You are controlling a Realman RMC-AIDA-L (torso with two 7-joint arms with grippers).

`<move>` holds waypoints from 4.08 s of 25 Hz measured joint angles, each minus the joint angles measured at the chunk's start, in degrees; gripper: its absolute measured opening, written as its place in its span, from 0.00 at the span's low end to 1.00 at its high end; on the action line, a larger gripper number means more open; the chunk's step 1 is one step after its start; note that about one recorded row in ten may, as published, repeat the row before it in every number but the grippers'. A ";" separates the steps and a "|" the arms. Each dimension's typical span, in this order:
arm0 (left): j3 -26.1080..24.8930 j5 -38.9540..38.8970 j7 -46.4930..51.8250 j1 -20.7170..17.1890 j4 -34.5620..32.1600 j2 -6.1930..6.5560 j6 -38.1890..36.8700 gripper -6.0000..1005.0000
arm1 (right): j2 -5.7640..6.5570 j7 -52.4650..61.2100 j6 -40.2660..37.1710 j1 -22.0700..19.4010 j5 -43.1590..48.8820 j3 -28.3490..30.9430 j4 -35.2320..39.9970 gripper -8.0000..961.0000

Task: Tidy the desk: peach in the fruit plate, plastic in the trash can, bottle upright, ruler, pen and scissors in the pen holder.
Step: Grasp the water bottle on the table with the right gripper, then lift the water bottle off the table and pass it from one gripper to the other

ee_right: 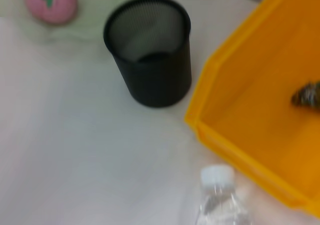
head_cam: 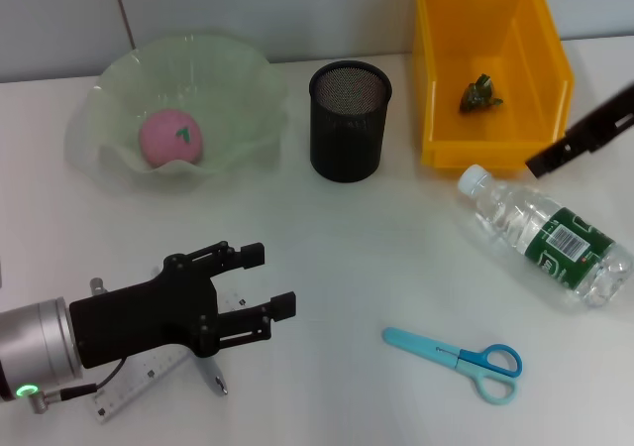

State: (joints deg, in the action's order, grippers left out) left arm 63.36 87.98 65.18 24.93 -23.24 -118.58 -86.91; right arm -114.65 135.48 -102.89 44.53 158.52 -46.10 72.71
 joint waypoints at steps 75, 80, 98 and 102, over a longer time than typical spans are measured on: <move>-0.08 -1.49 0.76 1.24 -0.58 0.10 -1.18 0.80 | 0.19 -1.77 13.69 1.53 7.18 -7.59 -25.18 0.81; -0.08 -1.49 0.77 1.39 -0.58 0.10 -1.11 0.80 | 0.13 -1.79 13.84 1.52 7.25 -7.77 -25.18 0.81; -0.17 -1.88 0.82 1.44 -0.58 0.10 -1.07 0.80 | 0.02 -1.80 13.88 1.51 6.71 -8.03 -24.62 0.81; -0.17 -2.32 0.82 1.40 -0.58 0.10 -1.26 0.80 | 0.03 -2.33 12.45 1.30 4.67 -7.69 -23.07 0.81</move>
State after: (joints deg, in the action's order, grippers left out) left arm 63.19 85.66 66.01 26.33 -23.82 -118.48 -88.17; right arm -114.61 133.14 -90.44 45.83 163.20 -53.79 49.64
